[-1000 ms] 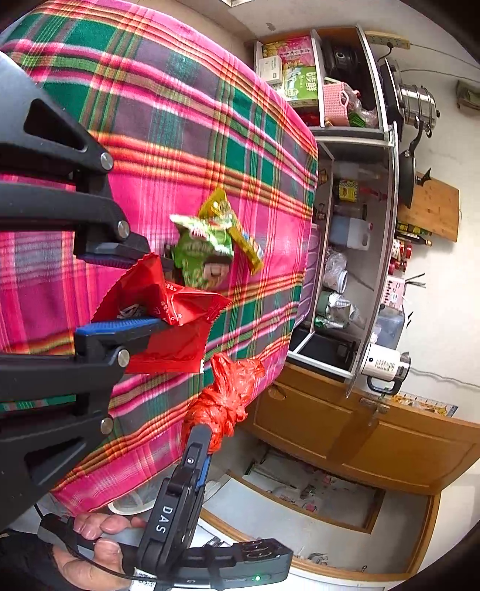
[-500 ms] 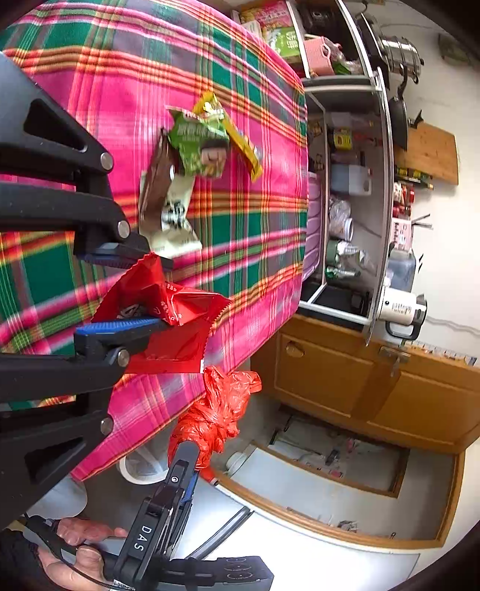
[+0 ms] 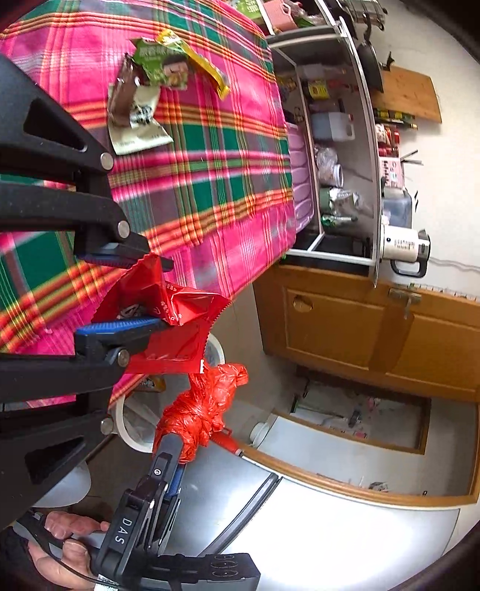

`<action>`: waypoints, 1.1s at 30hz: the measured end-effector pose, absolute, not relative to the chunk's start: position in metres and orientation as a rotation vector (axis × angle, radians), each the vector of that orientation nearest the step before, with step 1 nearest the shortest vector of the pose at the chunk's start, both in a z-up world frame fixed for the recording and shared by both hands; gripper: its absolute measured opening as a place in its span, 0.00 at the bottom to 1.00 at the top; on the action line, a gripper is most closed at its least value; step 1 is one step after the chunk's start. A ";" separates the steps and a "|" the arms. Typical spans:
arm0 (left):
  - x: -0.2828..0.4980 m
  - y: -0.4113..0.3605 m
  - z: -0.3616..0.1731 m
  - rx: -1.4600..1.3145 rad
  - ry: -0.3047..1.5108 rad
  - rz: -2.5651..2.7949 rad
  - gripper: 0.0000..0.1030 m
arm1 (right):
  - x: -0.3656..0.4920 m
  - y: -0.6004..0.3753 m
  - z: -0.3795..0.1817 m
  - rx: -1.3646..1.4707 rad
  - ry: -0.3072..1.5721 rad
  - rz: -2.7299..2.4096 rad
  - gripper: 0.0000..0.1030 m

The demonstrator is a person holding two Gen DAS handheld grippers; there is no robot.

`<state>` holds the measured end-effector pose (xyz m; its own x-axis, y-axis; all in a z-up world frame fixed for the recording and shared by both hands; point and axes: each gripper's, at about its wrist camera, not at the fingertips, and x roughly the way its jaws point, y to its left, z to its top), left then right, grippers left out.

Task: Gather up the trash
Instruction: 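Carry the red packet and red bag over the trash bin, then open both tools to drop the red packet and bag into the bin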

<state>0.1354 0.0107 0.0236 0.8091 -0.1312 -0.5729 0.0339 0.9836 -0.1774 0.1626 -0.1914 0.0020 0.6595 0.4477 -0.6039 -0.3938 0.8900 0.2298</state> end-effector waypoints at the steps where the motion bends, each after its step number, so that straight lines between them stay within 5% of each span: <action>1: 0.139 0.007 0.024 -0.158 0.623 -0.097 0.24 | 0.162 -0.196 0.002 0.086 0.704 0.469 0.34; 33: 0.228 -0.089 -0.013 -0.109 0.738 -0.261 0.24 | 0.202 -0.273 -0.049 0.191 0.826 0.287 0.34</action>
<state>0.2280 -0.0886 -0.0128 0.7089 -0.2732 -0.6502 0.1968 0.9619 -0.1896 0.2024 -0.2730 -0.0487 0.6429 0.3239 -0.6941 -0.1762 0.9444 0.2775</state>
